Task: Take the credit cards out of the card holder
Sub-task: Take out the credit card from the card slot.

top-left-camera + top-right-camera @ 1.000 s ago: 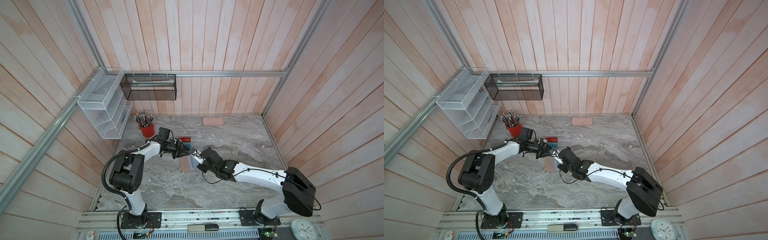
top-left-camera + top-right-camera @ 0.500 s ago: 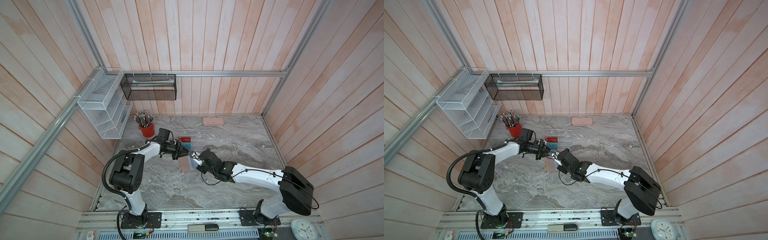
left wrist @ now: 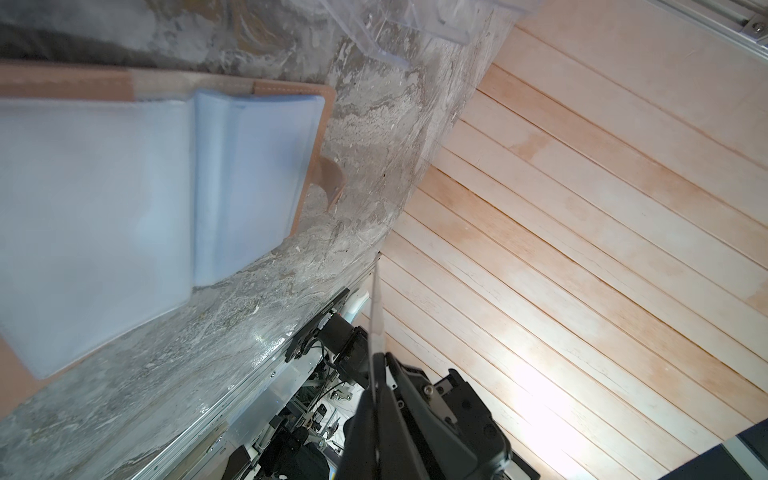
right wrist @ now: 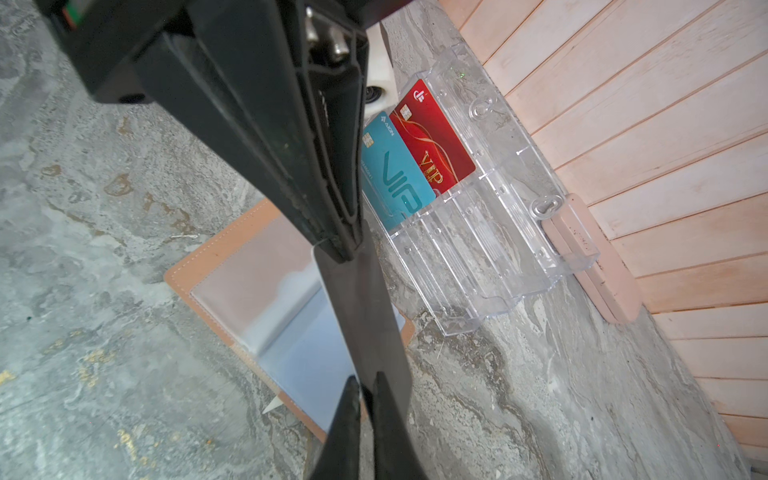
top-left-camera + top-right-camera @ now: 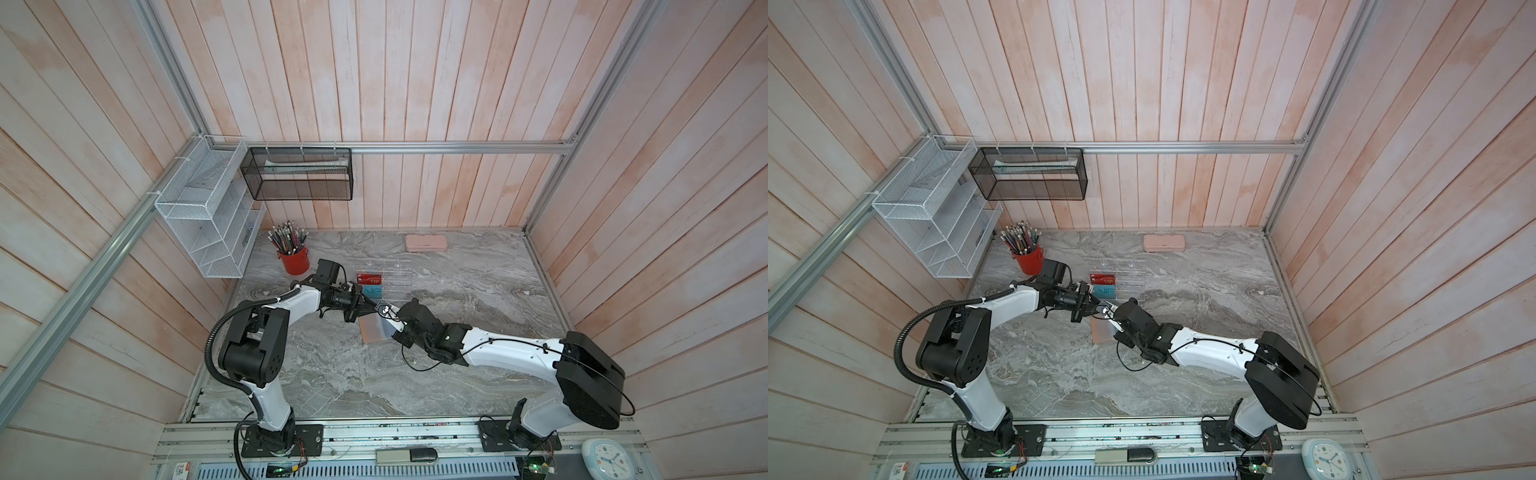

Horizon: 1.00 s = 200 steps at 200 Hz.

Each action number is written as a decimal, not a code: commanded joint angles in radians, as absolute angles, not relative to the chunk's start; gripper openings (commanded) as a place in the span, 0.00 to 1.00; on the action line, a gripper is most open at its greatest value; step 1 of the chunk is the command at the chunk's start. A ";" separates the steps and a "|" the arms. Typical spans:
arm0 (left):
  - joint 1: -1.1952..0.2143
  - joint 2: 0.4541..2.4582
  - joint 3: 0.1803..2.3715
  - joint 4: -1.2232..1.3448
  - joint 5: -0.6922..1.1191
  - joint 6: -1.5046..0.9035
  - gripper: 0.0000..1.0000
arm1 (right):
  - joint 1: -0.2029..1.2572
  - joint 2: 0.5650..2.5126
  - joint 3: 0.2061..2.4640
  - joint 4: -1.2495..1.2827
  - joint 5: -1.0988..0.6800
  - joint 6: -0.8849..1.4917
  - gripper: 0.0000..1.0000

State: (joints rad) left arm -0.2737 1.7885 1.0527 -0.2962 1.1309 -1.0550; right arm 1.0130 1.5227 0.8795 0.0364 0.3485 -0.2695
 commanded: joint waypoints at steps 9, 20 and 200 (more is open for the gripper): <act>-0.274 1.799 1.033 -0.284 1.161 -1.049 0.00 | 1.014 1.519 0.887 0.077 0.389 -0.269 0.20; -0.275 1.798 1.033 -0.281 1.161 -1.051 0.00 | 1.013 1.507 0.885 0.082 0.394 -0.266 0.23; -0.234 1.686 0.967 0.415 0.928 -1.724 0.00 | 0.812 1.465 1.417 -0.443 0.201 0.821 0.98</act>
